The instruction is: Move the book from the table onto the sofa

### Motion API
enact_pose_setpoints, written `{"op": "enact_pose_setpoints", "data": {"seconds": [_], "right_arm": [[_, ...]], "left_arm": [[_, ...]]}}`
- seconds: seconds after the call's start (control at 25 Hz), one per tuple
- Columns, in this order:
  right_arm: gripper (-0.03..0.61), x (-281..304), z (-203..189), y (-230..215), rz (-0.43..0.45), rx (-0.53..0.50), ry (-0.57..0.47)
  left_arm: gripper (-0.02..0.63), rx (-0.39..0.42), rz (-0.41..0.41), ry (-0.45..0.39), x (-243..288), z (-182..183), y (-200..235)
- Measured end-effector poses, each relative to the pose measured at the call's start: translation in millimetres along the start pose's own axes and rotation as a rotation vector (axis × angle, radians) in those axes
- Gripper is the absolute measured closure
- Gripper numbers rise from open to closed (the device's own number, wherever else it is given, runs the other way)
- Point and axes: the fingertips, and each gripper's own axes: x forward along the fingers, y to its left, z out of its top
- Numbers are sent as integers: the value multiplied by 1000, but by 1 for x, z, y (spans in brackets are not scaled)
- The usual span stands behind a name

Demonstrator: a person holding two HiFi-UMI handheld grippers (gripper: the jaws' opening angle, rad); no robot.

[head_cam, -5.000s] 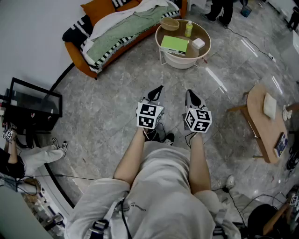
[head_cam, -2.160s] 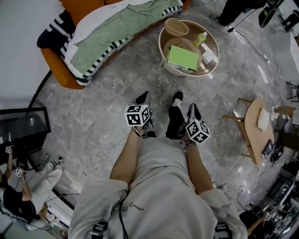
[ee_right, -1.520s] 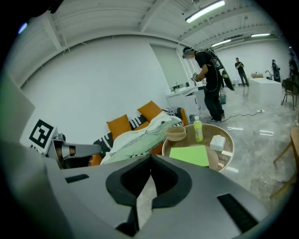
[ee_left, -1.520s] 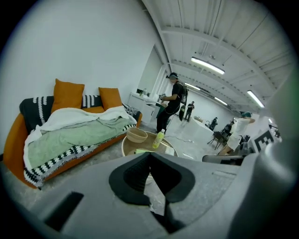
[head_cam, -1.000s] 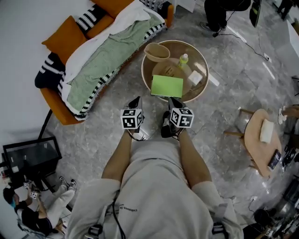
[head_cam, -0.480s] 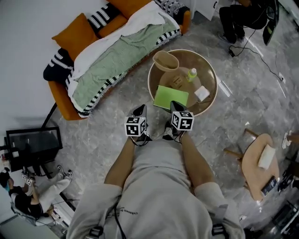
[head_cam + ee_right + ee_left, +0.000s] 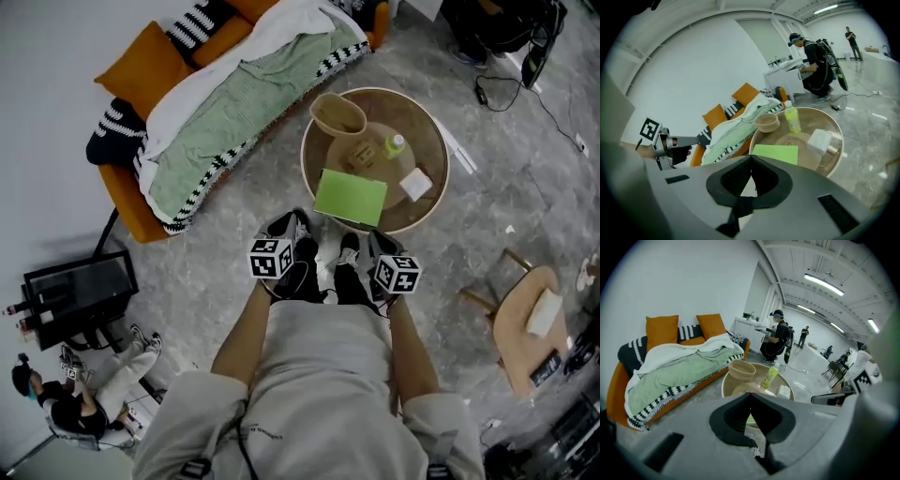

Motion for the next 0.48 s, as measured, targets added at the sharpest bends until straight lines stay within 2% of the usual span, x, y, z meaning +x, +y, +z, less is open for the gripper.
{"op": "enact_pose_setpoints", "data": {"seconds": [0.12, 0.32, 0.48], "right_arm": [[573, 1, -10, -34, -90, 75, 14], [573, 27, -5, -72, -153, 87, 17], [574, 52, -16, -89, -201, 88, 40]], "left_arm": [[604, 1, -41, 45, 27, 4, 6], [604, 18, -113, 105, 90, -1, 14], [604, 28, -169, 192, 133, -28, 17]]}}
